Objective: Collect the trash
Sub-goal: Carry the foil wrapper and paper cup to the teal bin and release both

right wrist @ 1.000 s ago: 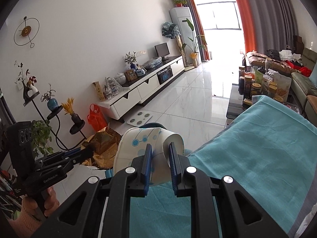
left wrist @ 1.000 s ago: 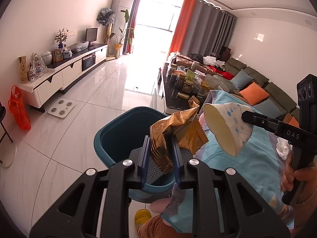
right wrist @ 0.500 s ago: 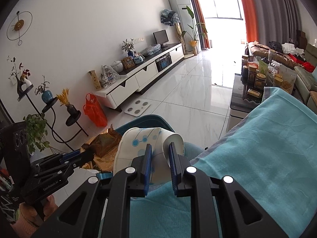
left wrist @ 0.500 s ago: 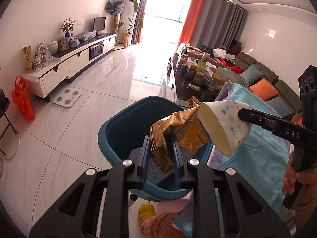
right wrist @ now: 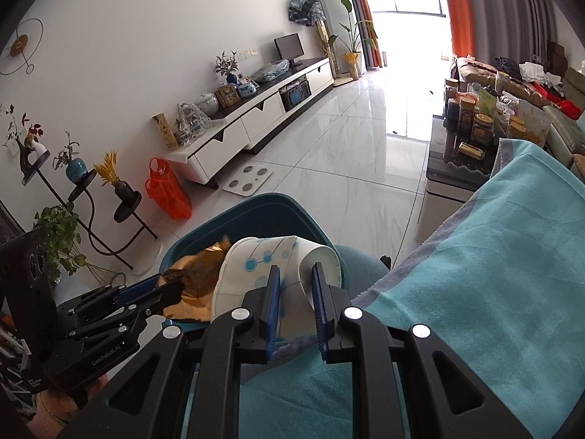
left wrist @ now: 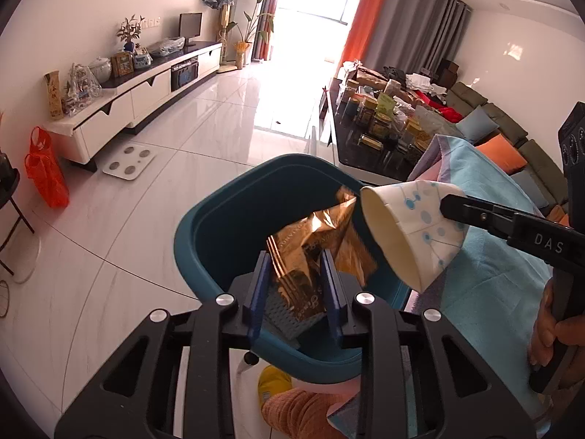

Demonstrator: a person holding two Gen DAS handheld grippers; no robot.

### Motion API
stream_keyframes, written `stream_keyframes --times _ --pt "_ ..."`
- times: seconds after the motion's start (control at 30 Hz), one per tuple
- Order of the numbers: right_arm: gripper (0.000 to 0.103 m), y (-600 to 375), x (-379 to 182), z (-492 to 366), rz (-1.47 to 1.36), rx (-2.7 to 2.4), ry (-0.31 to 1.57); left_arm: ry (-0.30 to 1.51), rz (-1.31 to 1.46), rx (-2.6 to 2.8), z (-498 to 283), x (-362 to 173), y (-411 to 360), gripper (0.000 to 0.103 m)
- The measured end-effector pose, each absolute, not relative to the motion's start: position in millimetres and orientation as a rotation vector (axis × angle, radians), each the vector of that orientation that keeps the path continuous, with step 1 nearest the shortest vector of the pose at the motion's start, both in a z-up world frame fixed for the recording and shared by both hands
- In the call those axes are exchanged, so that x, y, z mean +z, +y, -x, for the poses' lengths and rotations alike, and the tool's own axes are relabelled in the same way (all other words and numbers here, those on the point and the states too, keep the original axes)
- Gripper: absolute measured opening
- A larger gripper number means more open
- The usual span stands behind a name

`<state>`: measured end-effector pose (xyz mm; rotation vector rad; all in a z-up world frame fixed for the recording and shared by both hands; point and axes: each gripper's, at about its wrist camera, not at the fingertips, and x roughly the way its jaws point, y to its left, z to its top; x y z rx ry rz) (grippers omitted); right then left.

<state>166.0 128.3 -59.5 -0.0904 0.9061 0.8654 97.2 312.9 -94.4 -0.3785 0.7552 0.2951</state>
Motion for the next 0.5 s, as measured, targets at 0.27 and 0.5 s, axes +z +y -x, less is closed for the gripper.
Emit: stream_keyframes --times 0.27,0.5 --pt "0.022 130 -64 -167 0.075 0.863 0.925 0.767 0.396 0.287 -115 -111 307 0.034" --pt "0.022 114 -60 -162 0.057 0.864 0.908 0.724 0.373 0.281 -107 -103 298 0.040"
